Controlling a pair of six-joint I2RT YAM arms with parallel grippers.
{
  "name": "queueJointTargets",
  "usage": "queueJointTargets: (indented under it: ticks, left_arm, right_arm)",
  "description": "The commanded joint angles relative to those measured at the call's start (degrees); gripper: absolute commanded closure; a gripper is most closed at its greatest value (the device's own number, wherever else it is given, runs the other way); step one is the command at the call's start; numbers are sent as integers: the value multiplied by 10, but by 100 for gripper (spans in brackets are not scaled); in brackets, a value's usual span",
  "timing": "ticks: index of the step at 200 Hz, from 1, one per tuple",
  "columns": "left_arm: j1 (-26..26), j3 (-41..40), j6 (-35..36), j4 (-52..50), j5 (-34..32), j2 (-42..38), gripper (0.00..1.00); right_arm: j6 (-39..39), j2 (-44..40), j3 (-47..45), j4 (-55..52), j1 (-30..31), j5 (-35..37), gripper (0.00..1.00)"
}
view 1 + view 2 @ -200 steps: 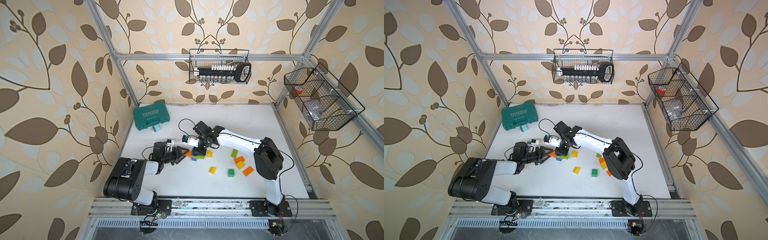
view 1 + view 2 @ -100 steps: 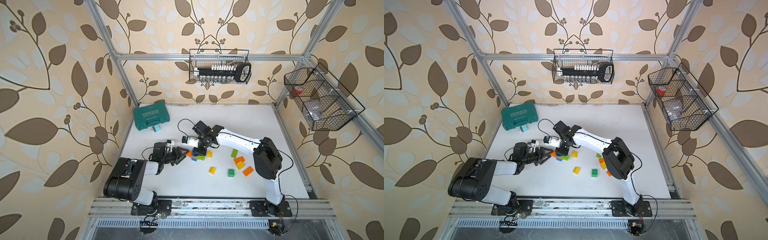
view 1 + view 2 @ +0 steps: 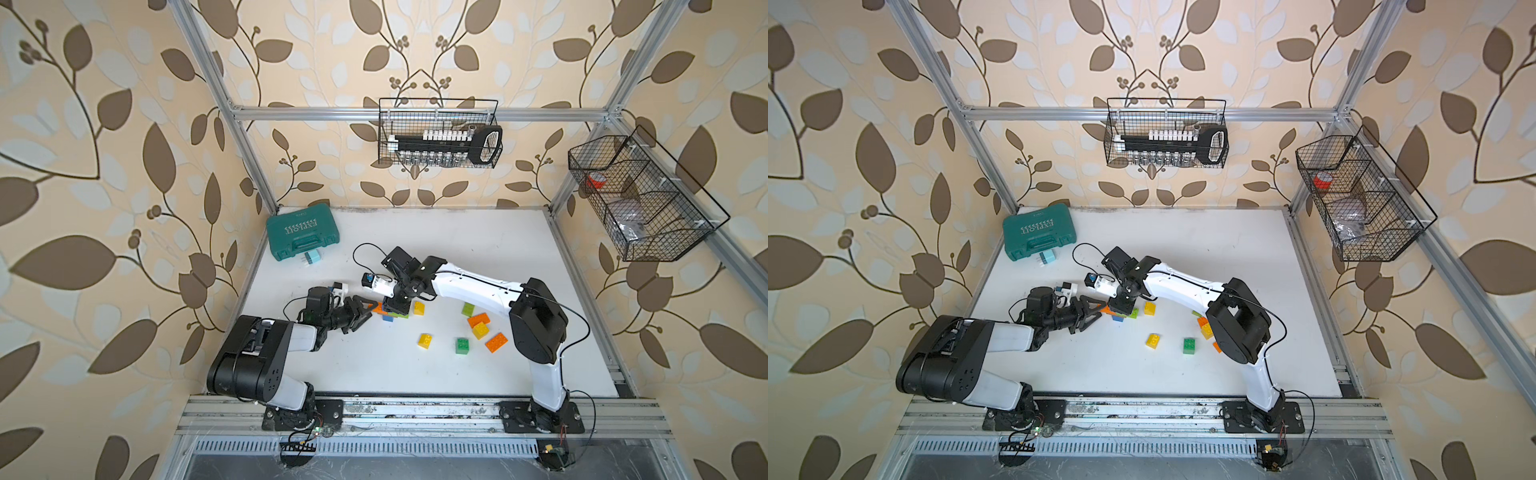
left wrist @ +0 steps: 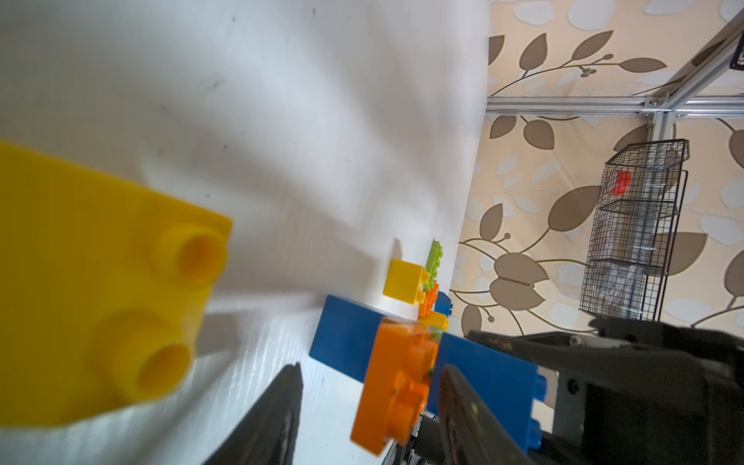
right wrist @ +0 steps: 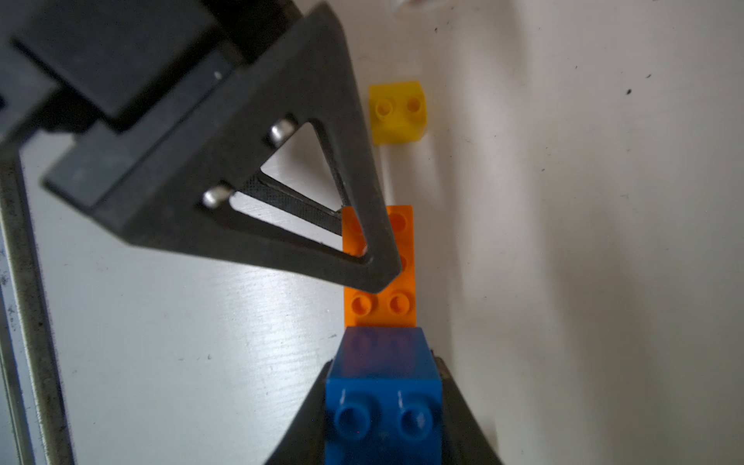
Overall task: Assemble a fork with lego
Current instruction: Assemble the lego brick with the lego brick.
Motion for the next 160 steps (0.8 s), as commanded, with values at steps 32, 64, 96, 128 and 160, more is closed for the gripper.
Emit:
queueJointTargets:
  ticks: [32, 64, 96, 128, 160]
  left_arm:
    - [-16, 3, 26, 11, 26, 10, 47]
    - [-24, 5, 32, 18, 26, 34, 53]
    - [-25, 1, 31, 16, 17, 37, 53]
    - [-25, 0, 34, 7, 15, 29, 52]
    - [-25, 2, 35, 3, 14, 25, 52]
  right_arm:
    - [-28, 16, -31, -36, -8, -43, 77]
    - [-26, 19, -27, -35, -14, -56, 77]
    - [-40, 49, 1, -89, -14, -57, 77]
    - [-34, 85, 9, -127, -21, -25, 78]
    - [-25, 119, 31, -153, -29, -33, 78]
